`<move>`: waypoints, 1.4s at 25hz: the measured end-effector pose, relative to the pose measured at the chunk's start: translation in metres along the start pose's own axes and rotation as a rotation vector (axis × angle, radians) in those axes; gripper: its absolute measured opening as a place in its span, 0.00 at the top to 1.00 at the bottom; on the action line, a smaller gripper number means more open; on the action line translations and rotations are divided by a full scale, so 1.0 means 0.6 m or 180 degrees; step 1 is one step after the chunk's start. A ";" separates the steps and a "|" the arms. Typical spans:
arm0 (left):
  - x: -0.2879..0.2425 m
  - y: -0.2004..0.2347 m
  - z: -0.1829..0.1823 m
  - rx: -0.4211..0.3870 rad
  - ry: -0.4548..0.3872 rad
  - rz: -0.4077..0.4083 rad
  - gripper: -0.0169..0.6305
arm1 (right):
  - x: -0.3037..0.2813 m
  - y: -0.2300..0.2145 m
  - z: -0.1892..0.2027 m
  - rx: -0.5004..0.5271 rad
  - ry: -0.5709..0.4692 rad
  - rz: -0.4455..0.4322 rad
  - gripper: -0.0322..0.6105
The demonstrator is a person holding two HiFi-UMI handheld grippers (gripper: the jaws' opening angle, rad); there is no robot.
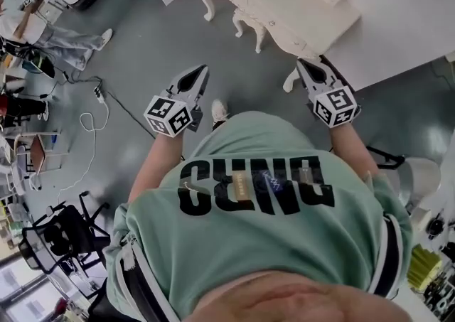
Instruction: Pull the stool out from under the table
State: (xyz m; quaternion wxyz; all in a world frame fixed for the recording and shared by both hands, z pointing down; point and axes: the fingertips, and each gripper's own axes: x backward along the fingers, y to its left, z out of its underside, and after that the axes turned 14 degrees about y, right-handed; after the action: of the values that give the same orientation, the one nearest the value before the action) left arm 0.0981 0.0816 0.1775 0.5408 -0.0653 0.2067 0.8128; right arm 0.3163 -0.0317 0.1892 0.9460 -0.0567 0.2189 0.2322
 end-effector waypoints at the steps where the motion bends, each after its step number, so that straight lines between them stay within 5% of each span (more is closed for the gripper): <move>1: -0.016 0.033 -0.011 -0.0030 0.0004 0.0057 0.96 | -0.026 -0.009 -0.012 -0.0013 -0.0005 0.0063 0.96; 9: -0.133 0.266 -0.127 -0.0243 0.0225 0.0614 0.96 | -0.218 -0.061 -0.148 -0.0180 -0.0001 0.0503 0.96; 17: -0.227 0.386 -0.171 -0.0245 0.0333 0.0728 0.96 | -0.344 -0.106 -0.196 -0.0169 0.0116 0.0506 0.96; 25: -0.346 0.426 -0.200 -0.0159 0.0343 0.0302 0.96 | -0.424 -0.236 -0.198 -0.0090 0.0067 0.0092 0.96; 35: -0.453 0.380 -0.209 -0.0011 0.0306 -0.0149 0.96 | -0.452 -0.338 -0.205 0.0208 -0.0050 -0.0420 0.96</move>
State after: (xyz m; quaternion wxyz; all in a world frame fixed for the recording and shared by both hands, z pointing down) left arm -0.0129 -0.2759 0.2142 0.5490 -0.1099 0.2294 0.7961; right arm 0.1466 -0.3493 0.1994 0.9623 -0.0383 0.2147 0.1624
